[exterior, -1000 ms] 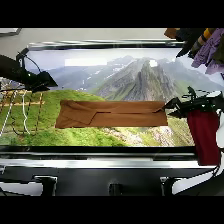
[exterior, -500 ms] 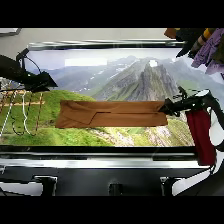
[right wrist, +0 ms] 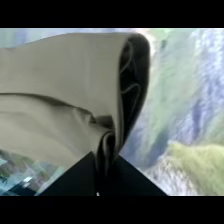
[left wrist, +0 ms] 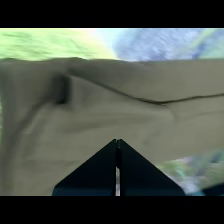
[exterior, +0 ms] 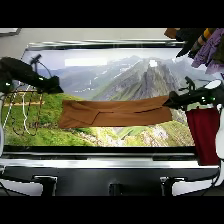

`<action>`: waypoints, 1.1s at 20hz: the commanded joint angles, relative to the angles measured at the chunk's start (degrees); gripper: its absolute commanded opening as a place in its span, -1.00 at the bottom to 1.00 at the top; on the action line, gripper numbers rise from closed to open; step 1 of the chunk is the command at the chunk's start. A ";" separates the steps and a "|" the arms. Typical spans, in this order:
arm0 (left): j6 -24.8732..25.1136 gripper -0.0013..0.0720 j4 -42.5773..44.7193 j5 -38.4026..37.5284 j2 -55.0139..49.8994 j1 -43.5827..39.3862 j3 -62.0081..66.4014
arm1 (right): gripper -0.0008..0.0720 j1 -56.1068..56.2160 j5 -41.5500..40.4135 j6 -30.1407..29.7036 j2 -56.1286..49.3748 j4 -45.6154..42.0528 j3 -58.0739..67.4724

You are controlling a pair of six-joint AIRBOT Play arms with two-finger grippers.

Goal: Fold the clothes and pants, and hang the long-sleeved shirts on hangers.

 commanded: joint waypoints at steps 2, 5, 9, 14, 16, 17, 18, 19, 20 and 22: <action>-2.01 -0.93 -11.17 -11.85 -5.33 -10.12 -7.43 | -0.89 0.07 3.02 5.16 6.82 -2.34 0.44; -2.64 -0.93 -13.29 -17.64 -10.27 -19.98 -7.50 | -0.89 0.07 4.52 6.99 10.67 -2.51 0.70; -7.91 -0.93 -14.91 -25.29 -14.27 -29.24 -7.32 | -0.89 0.07 7.21 9.35 14.71 -5.25 3.15; -12.92 -0.93 -17.55 -33.51 -16.52 -36.06 -7.28 | -0.89 0.07 9.60 12.04 15.61 -6.95 9.60; -14.73 -0.93 -17.84 -36.79 -17.03 -37.83 -7.26 | -0.89 0.07 9.77 12.46 15.61 -6.97 11.76; -15.93 -0.93 -17.84 -38.05 -17.31 -38.45 -7.06 | -0.89 0.07 9.97 12.52 15.61 -6.97 12.46; -16.65 -0.93 -17.84 -38.75 -17.81 -38.97 -6.27 | -0.89 0.07 10.21 12.63 15.61 -6.95 12.83; -17.20 -0.93 -17.84 -39.04 -18.62 -39.56 -4.90 | -0.89 0.07 10.47 12.63 15.61 -6.93 13.05; -18.10 -0.93 -17.84 -39.15 -19.63 -40.13 -3.17 | -0.89 0.07 10.78 12.63 15.61 -6.91 13.07; -19.47 -0.93 -17.99 -38.88 -22.27 -41.44 1.42 | -0.89 0.07 11.52 12.61 15.61 -6.93 13.07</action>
